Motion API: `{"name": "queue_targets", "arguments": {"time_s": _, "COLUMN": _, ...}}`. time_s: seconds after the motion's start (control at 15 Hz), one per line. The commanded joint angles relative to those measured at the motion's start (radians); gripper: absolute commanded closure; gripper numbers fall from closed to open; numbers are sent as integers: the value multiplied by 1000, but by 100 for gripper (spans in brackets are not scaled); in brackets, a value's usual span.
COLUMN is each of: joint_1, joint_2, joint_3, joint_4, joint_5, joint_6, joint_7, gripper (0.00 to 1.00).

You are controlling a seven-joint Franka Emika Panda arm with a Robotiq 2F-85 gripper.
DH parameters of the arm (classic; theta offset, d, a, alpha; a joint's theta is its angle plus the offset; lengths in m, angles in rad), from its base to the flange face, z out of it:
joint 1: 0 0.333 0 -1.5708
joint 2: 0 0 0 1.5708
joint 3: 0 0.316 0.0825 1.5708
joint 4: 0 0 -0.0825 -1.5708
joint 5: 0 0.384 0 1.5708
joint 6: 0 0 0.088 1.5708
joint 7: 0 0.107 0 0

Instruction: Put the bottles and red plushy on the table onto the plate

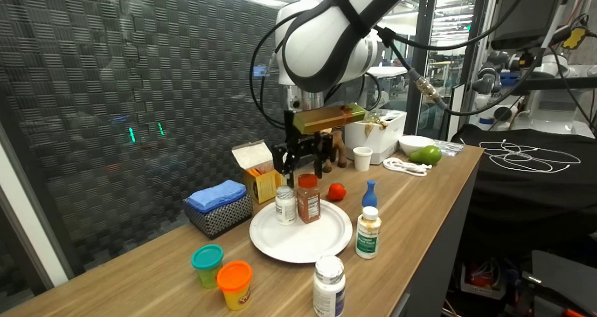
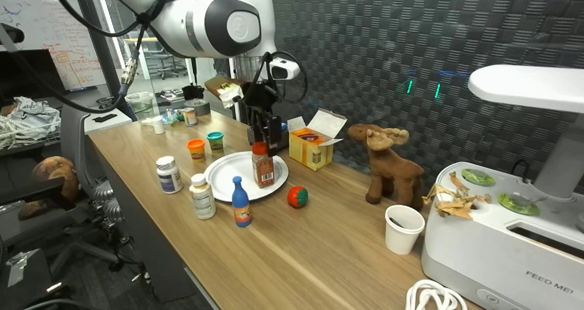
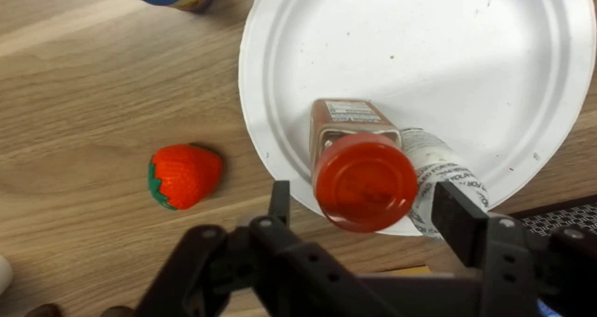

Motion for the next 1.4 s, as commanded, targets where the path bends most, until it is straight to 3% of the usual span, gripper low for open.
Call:
{"name": "queue_targets", "arguments": {"time_s": 0.0, "joint_1": 45, "joint_2": -36, "joint_3": -7, "joint_4": 30, "joint_5": -24, "joint_6": -47, "joint_7": 17, "gripper": 0}}
{"name": "queue_targets", "arguments": {"time_s": 0.27, "joint_1": 98, "joint_2": -23, "joint_3": 29, "joint_4": 81, "joint_5": -41, "joint_6": -83, "joint_7": -4, "gripper": 0}}
{"name": "queue_targets", "arguments": {"time_s": 0.8, "joint_1": 185, "joint_2": 134, "joint_3": 108, "joint_4": 198, "joint_5": -16, "joint_6": -72, "joint_7": -69, "gripper": 0}}
{"name": "queue_targets", "arguments": {"time_s": 1.33, "joint_1": 211, "joint_2": 228, "joint_3": 120, "joint_4": 300, "joint_5": 4, "joint_6": -69, "joint_7": -126, "gripper": 0}}
